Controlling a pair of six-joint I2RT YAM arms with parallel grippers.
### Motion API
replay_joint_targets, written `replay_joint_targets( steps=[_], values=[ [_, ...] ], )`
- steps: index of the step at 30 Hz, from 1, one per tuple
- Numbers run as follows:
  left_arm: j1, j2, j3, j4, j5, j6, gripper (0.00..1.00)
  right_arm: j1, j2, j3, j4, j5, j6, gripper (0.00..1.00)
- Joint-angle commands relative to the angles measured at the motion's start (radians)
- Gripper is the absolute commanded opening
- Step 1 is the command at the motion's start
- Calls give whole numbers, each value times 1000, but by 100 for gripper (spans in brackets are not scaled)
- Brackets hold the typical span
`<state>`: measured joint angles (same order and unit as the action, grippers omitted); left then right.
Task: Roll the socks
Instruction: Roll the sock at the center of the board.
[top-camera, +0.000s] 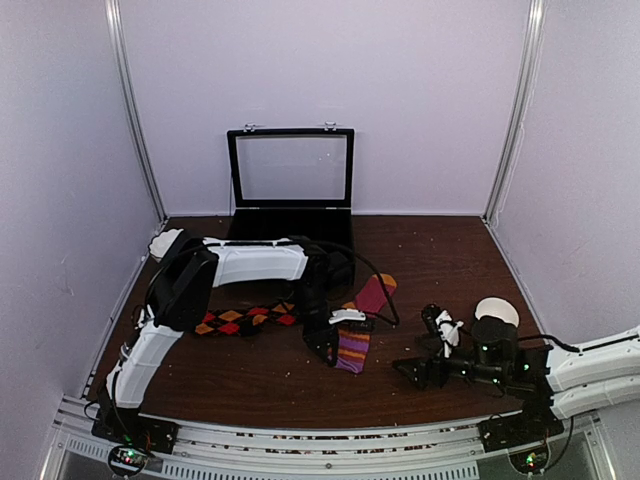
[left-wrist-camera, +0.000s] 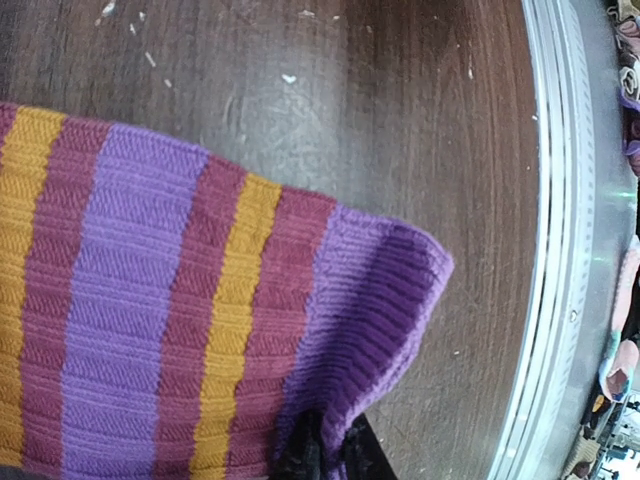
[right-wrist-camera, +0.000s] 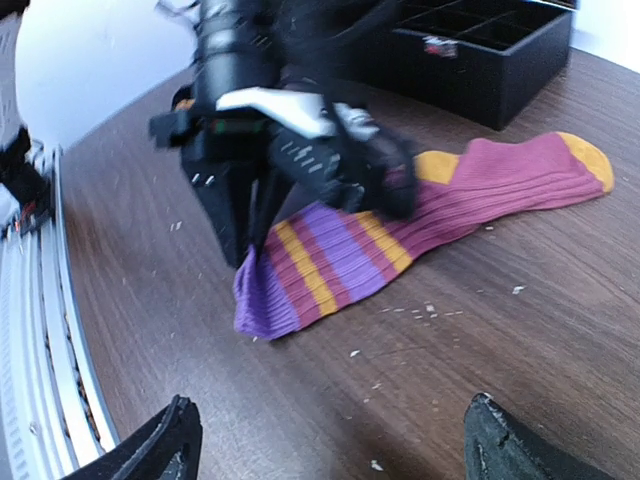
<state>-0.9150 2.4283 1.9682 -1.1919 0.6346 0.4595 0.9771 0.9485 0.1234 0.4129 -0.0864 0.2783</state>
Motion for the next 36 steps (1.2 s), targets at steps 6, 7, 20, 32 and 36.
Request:
replay_joint_targets(
  steps=[6, 7, 20, 32, 36],
  values=[
    [10, 97, 132, -115, 18, 18, 10, 222, 339, 203, 30, 233, -238, 84],
    [10, 98, 133, -116, 17, 16, 10, 234, 374, 229, 42, 276, -255, 81],
    [11, 106, 138, -164, 9, 52, 10, 255, 656, 393, 108, 268, -423, 57],
    [11, 109, 146, -174, -52, 71, 10, 226, 733, 378, 148, 162, -424, 16],
    [10, 110, 146, -177, -52, 79, 11, 207, 731, 380, 142, 152, -423, 8]
  ],
)
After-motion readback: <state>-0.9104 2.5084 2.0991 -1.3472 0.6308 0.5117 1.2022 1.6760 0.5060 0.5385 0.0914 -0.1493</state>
